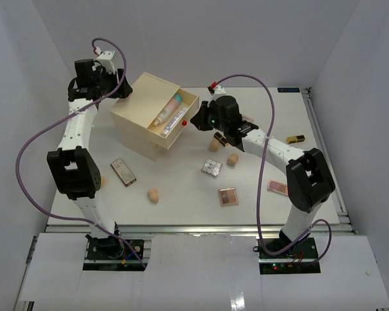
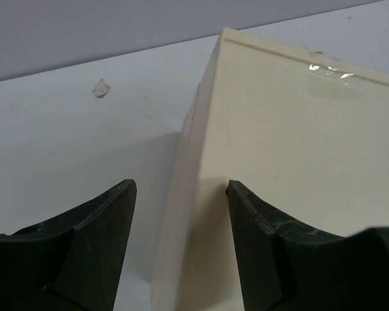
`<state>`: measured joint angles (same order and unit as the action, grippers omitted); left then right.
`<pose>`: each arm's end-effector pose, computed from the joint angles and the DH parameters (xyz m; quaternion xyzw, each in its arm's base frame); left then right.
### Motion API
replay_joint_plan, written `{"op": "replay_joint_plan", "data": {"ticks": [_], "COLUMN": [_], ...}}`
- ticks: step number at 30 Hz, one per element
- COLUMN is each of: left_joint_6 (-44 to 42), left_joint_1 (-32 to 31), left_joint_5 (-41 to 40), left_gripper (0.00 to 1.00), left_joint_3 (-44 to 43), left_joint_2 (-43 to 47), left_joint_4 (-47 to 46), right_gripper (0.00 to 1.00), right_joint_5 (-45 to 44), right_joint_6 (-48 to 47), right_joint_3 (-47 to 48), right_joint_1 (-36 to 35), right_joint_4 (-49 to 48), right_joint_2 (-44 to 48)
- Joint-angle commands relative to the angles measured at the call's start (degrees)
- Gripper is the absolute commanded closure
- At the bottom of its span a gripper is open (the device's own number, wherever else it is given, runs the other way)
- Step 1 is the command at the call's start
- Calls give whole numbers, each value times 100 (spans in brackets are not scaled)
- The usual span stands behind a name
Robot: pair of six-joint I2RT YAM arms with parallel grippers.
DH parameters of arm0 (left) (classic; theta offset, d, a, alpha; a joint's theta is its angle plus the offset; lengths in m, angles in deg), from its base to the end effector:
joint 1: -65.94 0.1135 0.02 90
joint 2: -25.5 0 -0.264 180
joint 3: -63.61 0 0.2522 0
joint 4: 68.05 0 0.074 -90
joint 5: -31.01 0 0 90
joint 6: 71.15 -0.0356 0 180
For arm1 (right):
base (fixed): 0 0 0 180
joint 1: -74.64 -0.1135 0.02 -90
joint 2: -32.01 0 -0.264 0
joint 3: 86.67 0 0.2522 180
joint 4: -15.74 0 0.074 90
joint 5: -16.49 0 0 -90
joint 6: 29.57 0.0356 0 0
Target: Organize the makeup
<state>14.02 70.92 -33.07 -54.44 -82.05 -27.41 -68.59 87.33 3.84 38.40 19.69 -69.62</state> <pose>0.4390 0.0226 0.3579 0.1108 0.8447 -0.1521 0.5011 0.3421 0.2545 0.2950 -0.0906 0.7882 0.3472 0.4999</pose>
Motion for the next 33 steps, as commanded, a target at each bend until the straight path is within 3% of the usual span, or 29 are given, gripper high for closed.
{"op": "replay_joint_plan", "data": {"ticks": [1,10,22,33], "left_joint_6": [-246,-431,-501,-536], "left_joint_1": [11,20,-270,-650], "left_joint_5": [1060,1603,1600,1673], "left_gripper": [31,32,32,32], "left_joint_3": [-18,169,207,234], "left_joint_2": [-132,-324,-619,-866], "left_joint_4": [272,456,423,432], "right_gripper": [92,92,92,92], "right_joint_5": [202,632,1249,1171], "right_joint_6": [275,304,78,-31], "right_joint_3": [675,1976,3444,3791], "right_joint_1": [-195,-305,-481,-766], "right_joint_4": [-102,-84,-522,-504], "right_joint_2": [-297,-1411,-2405,-2579]}}
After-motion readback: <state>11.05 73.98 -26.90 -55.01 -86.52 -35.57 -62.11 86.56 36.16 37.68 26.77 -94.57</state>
